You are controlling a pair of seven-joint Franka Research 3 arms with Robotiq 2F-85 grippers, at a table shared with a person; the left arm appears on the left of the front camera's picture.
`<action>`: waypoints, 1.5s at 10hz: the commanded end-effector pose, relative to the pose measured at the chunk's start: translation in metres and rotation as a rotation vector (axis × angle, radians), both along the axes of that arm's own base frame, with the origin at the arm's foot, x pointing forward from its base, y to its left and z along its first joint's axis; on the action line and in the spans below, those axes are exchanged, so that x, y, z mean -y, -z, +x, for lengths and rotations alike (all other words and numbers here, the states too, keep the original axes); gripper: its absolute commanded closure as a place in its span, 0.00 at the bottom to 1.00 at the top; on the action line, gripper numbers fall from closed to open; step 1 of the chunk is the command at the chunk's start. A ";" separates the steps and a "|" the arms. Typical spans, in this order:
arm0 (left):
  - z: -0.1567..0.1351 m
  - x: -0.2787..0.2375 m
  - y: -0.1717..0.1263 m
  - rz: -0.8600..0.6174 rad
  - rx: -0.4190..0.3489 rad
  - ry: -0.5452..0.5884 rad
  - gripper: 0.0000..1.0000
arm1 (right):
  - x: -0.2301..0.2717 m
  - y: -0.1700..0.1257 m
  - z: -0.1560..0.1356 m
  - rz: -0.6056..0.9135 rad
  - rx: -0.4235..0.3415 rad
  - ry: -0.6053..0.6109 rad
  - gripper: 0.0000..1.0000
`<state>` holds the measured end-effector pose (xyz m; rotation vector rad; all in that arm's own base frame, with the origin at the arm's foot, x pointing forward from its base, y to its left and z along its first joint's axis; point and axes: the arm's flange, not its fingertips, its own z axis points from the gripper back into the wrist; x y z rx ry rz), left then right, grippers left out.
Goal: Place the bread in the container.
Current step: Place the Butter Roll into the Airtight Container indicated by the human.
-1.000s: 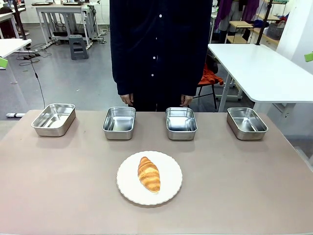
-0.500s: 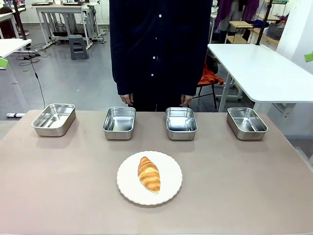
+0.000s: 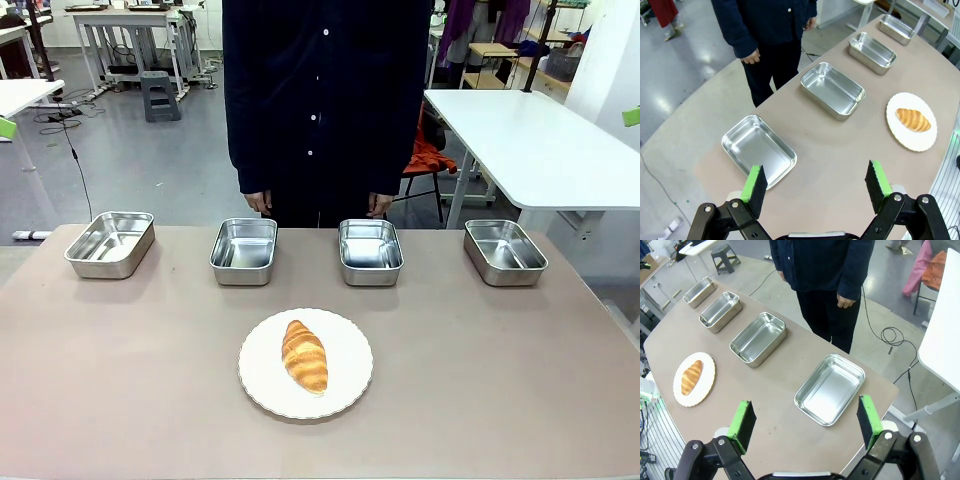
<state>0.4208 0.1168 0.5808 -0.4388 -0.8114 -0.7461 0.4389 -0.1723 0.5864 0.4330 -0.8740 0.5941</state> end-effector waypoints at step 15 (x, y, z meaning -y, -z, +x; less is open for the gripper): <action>-0.001 -0.001 -0.001 -0.008 0.009 0.000 0.00 | -0.002 -0.001 -0.002 0.012 0.015 -0.002 0.00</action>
